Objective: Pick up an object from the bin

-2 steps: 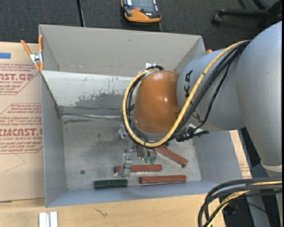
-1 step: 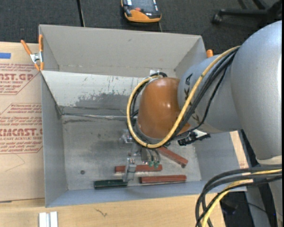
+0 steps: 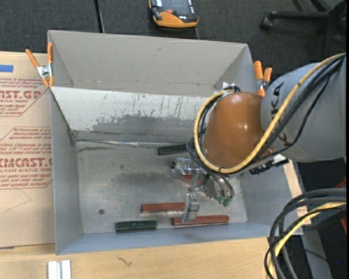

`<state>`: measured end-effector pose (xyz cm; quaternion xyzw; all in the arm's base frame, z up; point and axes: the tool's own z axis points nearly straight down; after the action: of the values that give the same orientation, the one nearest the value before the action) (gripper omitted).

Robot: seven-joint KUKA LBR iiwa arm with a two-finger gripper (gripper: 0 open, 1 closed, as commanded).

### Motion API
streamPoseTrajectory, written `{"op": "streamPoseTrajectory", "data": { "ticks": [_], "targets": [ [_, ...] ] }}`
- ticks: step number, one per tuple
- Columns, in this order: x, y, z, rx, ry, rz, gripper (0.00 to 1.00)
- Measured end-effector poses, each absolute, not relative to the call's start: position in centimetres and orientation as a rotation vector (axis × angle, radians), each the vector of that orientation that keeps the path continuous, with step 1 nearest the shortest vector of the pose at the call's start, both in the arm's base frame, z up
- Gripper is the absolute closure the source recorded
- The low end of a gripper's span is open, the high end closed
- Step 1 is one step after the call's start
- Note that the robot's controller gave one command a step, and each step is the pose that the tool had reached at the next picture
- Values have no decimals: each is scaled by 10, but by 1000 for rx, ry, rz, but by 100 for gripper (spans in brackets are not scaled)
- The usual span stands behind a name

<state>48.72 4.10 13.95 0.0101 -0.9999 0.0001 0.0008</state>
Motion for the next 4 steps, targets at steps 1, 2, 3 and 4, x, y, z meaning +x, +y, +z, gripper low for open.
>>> {"op": "streamPoseTrajectory", "data": {
  "ticks": [1, 2, 3, 4],
  "targets": [
    [488, 36, 83, -300, -3131, -3, 0],
    [484, 50, 71, -211, -3139, -1, 100],
    [484, 50, 71, -211, -3139, -1, 100],
    [483, 50, 75, -211, -3134, 0, 100]
  ]
}}
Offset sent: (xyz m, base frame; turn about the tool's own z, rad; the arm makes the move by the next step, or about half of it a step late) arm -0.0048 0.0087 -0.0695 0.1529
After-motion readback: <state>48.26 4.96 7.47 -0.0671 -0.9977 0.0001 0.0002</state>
